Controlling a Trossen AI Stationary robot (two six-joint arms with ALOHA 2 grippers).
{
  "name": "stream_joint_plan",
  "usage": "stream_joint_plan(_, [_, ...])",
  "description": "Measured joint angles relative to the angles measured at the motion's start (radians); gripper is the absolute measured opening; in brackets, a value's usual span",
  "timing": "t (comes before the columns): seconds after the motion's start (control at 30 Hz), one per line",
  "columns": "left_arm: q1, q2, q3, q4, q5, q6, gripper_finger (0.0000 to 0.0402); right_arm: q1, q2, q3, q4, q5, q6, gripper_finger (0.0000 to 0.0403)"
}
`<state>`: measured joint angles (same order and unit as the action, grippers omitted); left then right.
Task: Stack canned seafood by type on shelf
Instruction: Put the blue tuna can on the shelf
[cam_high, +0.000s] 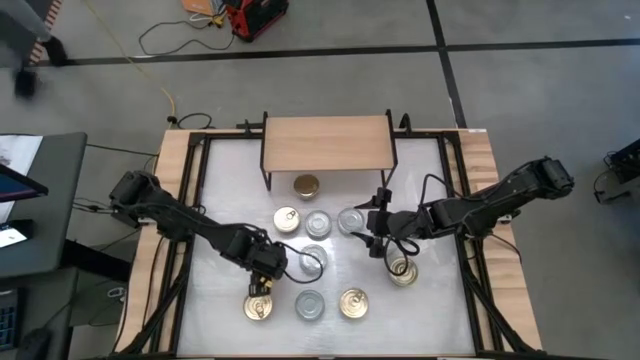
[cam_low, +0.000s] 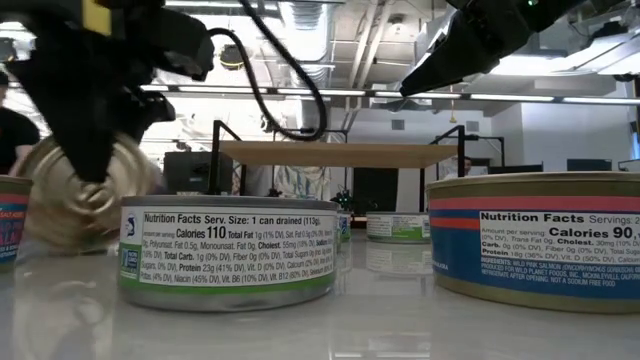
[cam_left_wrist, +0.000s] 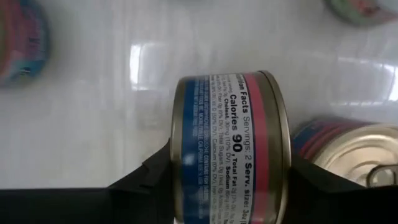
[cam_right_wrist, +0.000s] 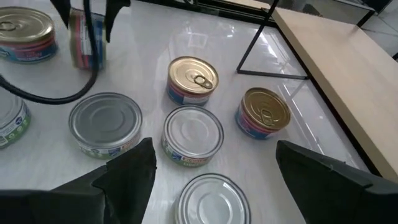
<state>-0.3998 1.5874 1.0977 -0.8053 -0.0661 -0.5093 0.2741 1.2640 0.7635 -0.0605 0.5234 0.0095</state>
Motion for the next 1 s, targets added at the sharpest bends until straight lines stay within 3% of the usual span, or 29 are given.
stream_joint_plan(0.23, [0.112,-0.165,0.0,0.004,-0.164,0.071,0.0179,-0.003,-0.008,0.0,-0.057,0.0,0.017,0.0361])
stream_joint_plan(0.33, [0.212,-0.25,0.0,0.016,-0.241,0.108,0.0179,-0.022,-0.008,0.0,-0.071,-0.002,0.008,0.0361])
stream_joint_plan(0.43, [0.349,-0.316,0.0,0.049,-0.24,0.126,0.0179,-0.051,-0.008,0.0,-0.074,-0.037,-0.007,0.0361])
stream_joint_plan(0.73, [0.732,-0.378,0.0,0.346,-0.073,0.124,0.0179,-0.117,-0.008,0.0,-0.016,-0.162,-0.018,0.0361])
stream_joint_plan(1.0, [0.939,-0.242,0.002,0.531,0.18,-0.035,0.018,-0.12,-0.008,0.0,0.059,-0.217,-0.034,0.0361])
